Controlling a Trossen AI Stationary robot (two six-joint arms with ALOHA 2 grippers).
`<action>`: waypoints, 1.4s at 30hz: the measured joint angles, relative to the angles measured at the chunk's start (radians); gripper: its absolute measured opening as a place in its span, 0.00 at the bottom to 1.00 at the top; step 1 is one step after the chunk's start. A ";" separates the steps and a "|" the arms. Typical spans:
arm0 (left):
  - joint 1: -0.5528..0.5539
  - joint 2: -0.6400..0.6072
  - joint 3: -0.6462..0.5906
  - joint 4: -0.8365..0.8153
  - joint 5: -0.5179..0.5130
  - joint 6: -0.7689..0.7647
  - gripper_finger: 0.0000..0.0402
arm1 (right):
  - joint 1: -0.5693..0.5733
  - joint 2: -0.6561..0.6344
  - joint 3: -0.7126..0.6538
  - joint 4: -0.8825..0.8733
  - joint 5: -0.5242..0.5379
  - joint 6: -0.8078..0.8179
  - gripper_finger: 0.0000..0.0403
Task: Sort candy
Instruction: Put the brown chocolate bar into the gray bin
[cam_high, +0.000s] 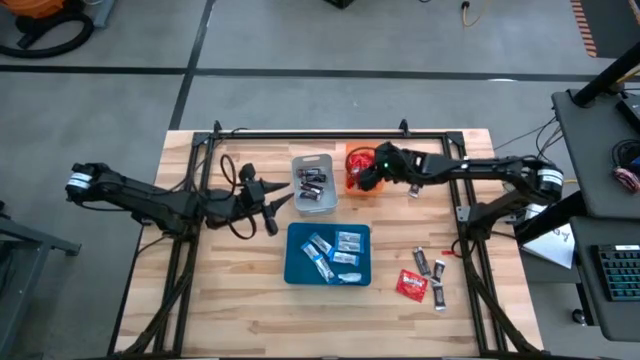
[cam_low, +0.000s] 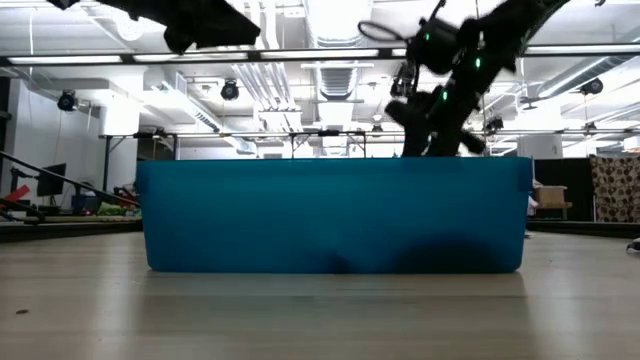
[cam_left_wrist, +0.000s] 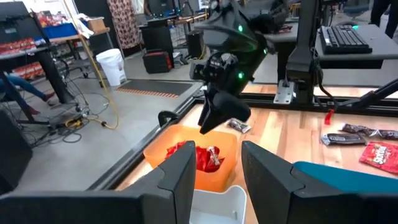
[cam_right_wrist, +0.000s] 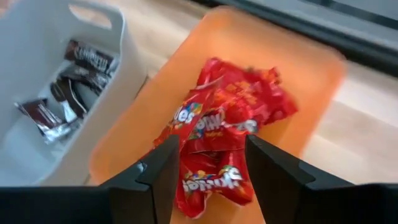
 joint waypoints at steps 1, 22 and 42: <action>0.000 0.000 0.011 -0.009 0.000 0.007 0.28 | -0.007 -0.016 0.025 -0.046 0.003 0.005 0.42; 0.000 -0.001 0.032 -0.088 0.000 0.014 0.28 | -0.242 0.026 0.175 -0.801 0.080 0.030 0.47; 0.000 -0.001 0.034 -0.089 -0.001 0.060 0.28 | -0.238 -0.027 -0.283 -0.237 0.016 0.353 0.54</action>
